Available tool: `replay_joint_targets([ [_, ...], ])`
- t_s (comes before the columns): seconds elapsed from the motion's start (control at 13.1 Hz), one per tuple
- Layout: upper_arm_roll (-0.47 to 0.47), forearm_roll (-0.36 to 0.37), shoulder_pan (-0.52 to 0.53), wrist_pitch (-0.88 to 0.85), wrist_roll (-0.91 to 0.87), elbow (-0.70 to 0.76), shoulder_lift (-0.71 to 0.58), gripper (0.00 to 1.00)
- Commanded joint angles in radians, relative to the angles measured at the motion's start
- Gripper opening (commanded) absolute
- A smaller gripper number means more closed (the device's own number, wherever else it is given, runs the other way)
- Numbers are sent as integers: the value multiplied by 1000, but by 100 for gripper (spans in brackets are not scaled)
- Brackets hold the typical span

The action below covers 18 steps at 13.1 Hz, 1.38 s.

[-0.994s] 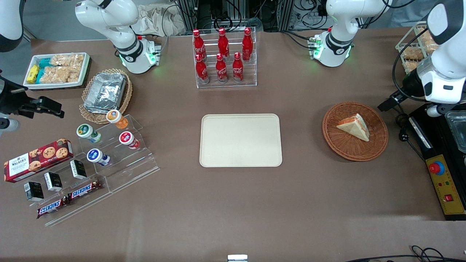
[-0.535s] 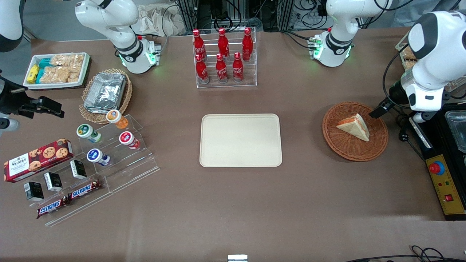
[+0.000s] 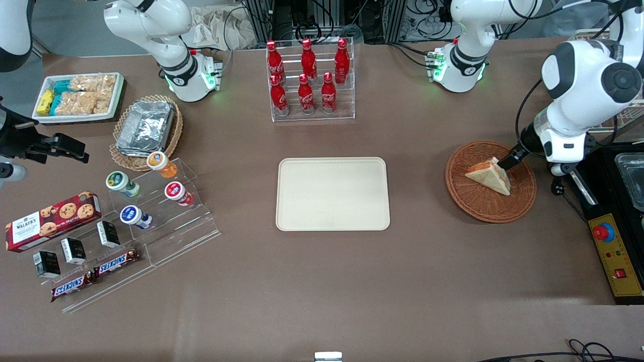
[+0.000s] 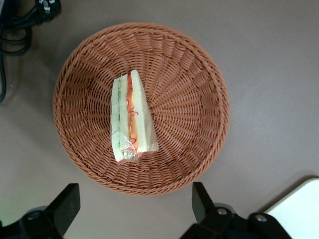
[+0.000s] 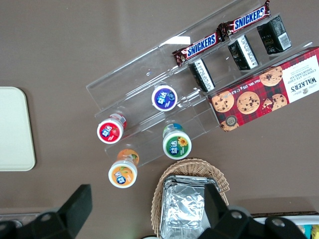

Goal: Place sandwich from basket to tray
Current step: 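Lower the left gripper around the wrapped sandwich and close it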

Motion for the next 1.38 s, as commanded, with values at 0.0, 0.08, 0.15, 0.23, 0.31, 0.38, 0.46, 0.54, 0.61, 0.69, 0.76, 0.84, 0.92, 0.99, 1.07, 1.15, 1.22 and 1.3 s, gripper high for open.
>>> replay_joint_targets([
  [0.0, -4, 16, -2, 112, -37, -70, 9, 100],
  [0.08, -4, 16, -4, 149, -49, -91, 12, 100],
  [0.15, -4, 16, -4, 164, -52, -98, 22, 100],
  [0.23, -4, 18, -2, 172, -55, -103, 27, 100],
  [0.31, -4, 21, -2, 195, -66, -118, 33, 100],
  [0.38, -3, 35, -1, 226, -87, -135, 42, 100],
  [0.46, -4, 44, -2, 259, -118, -144, 65, 100],
  [0.54, -4, 64, -4, 293, -157, -155, 91, 100],
  [0.61, -4, 93, -8, 324, -199, -161, 111, 100],
  [0.69, -6, 122, -10, 338, -240, -166, 128, 100],
  [0.76, -6, 142, -10, 347, -265, -166, 139, 100],
  [0.84, -6, 142, -10, 355, -273, -166, 148, 100],
  [0.92, -6, 144, -10, 365, -276, -166, 154, 100],
  [0.99, -6, 144, -10, 370, -278, -166, 162, 100],
  [1.07, -6, 144, -10, 372, -299, -166, 170, 100],
  [1.15, -6, 144, -10, 372, -313, -166, 176, 100],
  [1.22, -4, 144, -10, 376, -314, -169, 177, 100],
  [1.3, -4, 144, -10, 387, -314, -178, 177, 100],
])
